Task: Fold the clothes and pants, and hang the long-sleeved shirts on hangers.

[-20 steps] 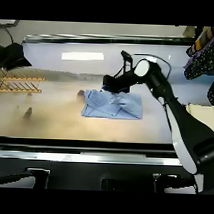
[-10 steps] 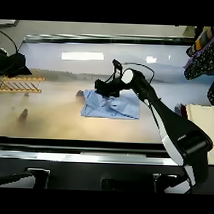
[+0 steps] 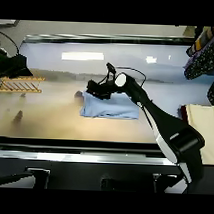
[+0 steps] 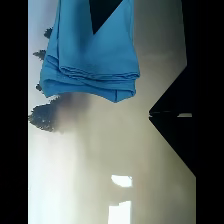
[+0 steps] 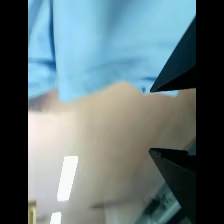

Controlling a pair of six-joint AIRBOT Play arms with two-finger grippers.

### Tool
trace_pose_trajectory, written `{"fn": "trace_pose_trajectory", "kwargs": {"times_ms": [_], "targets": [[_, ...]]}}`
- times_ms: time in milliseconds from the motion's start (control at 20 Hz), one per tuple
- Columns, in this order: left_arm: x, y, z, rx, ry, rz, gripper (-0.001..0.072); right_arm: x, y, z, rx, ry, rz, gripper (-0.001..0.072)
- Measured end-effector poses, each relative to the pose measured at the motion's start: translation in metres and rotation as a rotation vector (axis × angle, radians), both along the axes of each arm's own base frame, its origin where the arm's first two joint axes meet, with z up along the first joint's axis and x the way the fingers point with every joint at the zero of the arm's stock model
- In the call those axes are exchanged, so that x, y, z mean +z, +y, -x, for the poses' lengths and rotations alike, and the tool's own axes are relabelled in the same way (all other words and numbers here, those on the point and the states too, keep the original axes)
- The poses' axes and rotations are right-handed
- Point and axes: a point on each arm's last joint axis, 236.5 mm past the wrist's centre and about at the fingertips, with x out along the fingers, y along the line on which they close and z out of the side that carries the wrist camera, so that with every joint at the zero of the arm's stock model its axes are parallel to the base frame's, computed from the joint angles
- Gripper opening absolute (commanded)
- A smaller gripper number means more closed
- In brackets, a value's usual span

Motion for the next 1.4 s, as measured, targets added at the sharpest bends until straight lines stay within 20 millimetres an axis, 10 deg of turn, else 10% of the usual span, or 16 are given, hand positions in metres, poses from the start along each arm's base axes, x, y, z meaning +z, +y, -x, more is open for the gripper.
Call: {"fn": "trace_pose_trajectory", "kwargs": {"times_ms": [250,450,650,800,1050,1400], "targets": [[0.000,0.000,0.000,0.000,-0.001,0.001,0.0017,0.060,-0.032,-0.011,0.015,-0.080,-0.081,0.0483],[-0.001,-0.001,0.003,-0.003,0.010,0.002,0.0018,0.086,-0.152,-0.039,-0.047,-0.119,0.004,0.0538],[-0.001,-0.001,0.004,-0.006,0.017,0.003,0.0018,0.057,-0.286,-0.042,-0.152,-0.033,0.096,0.0547],[-0.001,-0.001,0.004,-0.008,0.017,0.002,0.0018,0.015,-0.338,-0.027,-0.207,0.062,0.079,0.0545],[-0.001,-0.001,0.003,-0.010,0.009,0.000,0.0018,-0.056,-0.340,-0.006,-0.212,0.175,0.014,0.0542],[-0.001,-0.001,0.003,-0.012,0.007,-0.001,0.0018,-0.113,-0.294,0.000,-0.157,0.238,0.005,0.0515]]}}
